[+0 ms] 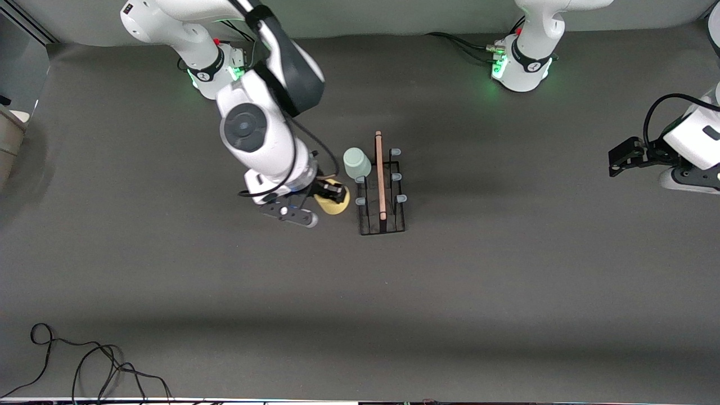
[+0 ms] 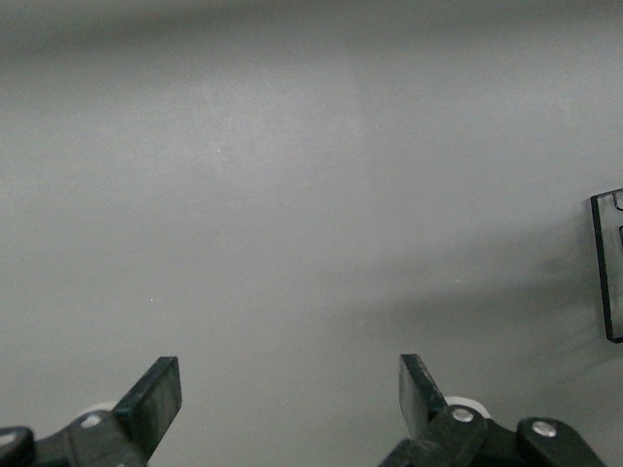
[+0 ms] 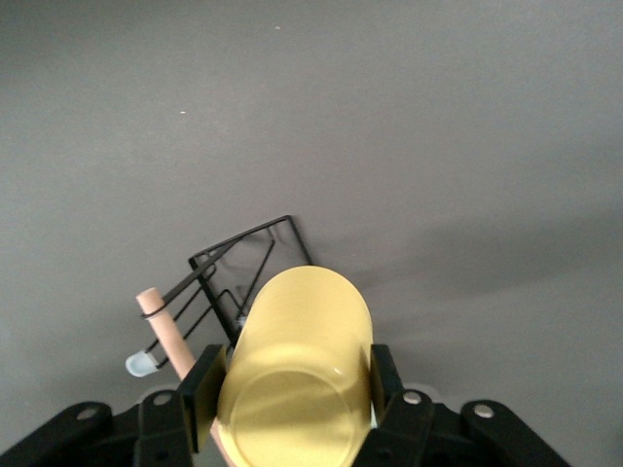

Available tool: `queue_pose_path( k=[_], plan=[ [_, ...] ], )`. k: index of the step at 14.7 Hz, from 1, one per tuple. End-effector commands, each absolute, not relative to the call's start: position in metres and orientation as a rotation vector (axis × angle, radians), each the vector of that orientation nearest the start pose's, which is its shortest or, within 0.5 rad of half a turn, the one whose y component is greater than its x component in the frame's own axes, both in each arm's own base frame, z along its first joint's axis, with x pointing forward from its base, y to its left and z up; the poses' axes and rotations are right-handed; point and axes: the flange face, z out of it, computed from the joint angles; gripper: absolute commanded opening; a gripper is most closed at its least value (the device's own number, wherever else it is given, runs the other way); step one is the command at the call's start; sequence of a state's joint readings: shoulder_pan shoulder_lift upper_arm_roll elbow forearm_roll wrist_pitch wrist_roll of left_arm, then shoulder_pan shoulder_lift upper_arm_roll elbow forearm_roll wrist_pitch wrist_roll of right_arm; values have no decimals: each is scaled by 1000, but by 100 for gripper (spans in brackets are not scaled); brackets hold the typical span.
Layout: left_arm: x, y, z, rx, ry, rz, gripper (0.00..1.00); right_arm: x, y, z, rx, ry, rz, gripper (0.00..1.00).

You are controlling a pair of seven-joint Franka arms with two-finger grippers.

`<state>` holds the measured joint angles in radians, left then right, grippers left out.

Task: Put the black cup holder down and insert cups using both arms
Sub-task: 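Carry the yellow cup to the holder and lower it onto a peg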

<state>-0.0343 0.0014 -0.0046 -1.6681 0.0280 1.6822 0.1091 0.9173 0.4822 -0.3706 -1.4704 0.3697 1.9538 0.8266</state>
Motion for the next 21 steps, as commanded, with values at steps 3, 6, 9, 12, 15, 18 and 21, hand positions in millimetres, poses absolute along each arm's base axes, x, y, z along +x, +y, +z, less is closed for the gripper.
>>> queue_pose_path(
  k=[3, 6, 9, 12, 15, 18, 21],
  plan=[
    [562, -19, 586, -3088, 214, -22, 100, 554, 456, 390, -2906, 615, 49, 0],
    [560, -19, 586, -3089, 209, -1, 100, 552, 464, 372, -2918, 617, 34, 0],
    [558, -20, 585, -3089, 208, 20, 100, 543, 474, 353, -2950, 592, 42, 0],
    [557, -24, 587, -3088, 215, 13, 100, 545, 476, 333, -2961, 598, 28, 37],
    [557, -29, 585, -3084, 239, 20, 100, 552, 470, 322, -2968, 616, 27, 91],
    [558, -31, 586, -3059, 260, 13, 100, 557, 459, 350, -2961, 597, 22, 100],
    [556, -31, 588, -3068, 256, 16, 100, 571, 412, 408, -3023, 486, 71, 100]
  ],
)
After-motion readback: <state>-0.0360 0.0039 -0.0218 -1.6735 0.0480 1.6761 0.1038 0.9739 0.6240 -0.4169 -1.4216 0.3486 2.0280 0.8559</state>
